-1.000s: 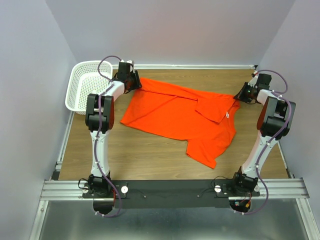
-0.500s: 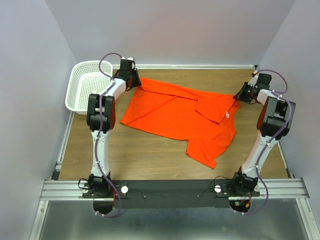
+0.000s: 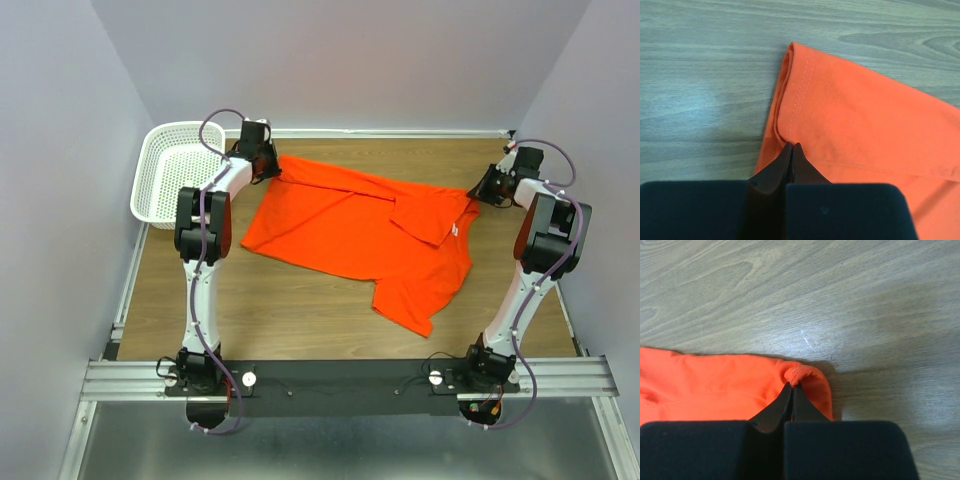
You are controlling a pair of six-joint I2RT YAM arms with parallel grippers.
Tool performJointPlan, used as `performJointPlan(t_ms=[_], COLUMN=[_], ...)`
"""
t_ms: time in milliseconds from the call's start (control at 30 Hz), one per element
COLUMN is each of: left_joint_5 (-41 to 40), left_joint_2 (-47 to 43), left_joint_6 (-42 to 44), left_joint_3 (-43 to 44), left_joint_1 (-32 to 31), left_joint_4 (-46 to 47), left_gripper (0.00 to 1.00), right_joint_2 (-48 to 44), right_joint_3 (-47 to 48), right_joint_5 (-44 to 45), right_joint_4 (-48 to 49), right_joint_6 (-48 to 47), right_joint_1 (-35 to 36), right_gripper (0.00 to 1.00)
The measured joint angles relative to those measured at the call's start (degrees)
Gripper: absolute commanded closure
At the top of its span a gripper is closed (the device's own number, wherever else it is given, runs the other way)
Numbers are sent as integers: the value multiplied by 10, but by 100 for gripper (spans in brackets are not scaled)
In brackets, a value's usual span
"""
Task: Fold and stack the t-shirts
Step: Fold the tshirt
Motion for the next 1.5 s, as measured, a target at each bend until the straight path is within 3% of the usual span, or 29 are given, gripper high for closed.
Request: performJointPlan(t_ms=[900,1000,1067,1100,1133,1267,1433,1500], left_joint_5=[-33,-33,-33,-32,-32,-32,-29,-26], left_joint_2=[-8,-8,-8,-8,-11,-49,-120,-152], left_joint_6=[-4,-4,-4,-4,-4,-7,-12,-13], left_joint_3=[-21,-20,-20,-21,-25,-63,-77,-85], left_joint_1=[17,17,17,17,17,18,22,23], left_joint_4=[3,3,4,6,10,26,47,61], left_gripper=[100,100,100,99,88,69,62,59], right_joint_2=[0,1,1,1,1,0,-35,-62], right_joint_3=[10,21,26,28,28,28,-8,-34], right_joint_5=[1,1,0,0,0,1,5,5], right_joint_4=[0,0,0,0,0,0,1,0], right_joint_6=[0,0,0,-1,-4,-12,-30,-43], right_joint_1=[0,0,0,0,0,0,0,0], right_gripper=[98,94,81,71,70,64,63,58])
